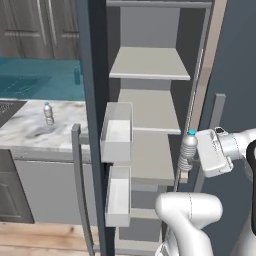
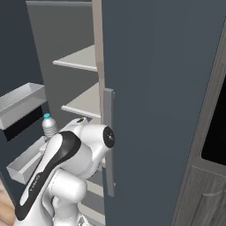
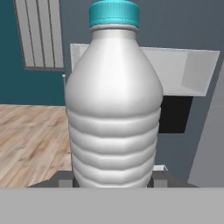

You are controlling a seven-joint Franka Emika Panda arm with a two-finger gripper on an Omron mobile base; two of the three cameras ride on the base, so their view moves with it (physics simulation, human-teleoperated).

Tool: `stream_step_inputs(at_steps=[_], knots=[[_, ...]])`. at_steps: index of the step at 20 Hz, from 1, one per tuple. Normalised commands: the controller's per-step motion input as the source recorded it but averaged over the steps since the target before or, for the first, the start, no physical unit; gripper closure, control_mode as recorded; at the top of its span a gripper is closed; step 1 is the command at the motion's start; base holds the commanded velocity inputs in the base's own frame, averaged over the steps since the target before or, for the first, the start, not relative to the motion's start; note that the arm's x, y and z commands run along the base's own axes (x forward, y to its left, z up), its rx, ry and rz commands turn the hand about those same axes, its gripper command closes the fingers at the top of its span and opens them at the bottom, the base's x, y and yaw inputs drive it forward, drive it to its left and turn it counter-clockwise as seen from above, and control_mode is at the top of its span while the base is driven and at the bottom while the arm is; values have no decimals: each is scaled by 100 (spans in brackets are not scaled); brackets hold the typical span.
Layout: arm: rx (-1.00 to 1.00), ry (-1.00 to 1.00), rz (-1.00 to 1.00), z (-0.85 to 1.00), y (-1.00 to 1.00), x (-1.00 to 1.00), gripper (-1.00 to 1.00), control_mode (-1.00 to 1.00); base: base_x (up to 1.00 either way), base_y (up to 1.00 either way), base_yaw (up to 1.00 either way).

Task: Take the bottled waters from the counter and place them in the freezer to freeze. Close the freezer door after placing the bottles.

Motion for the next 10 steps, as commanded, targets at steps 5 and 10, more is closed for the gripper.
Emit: stream_step_inputs(at_steps=[5,10], knots=[[0,0,0,0,0,0,100,100,15,23,-3],[0,0,0,0,0,0,100,100,12,17,-2]])
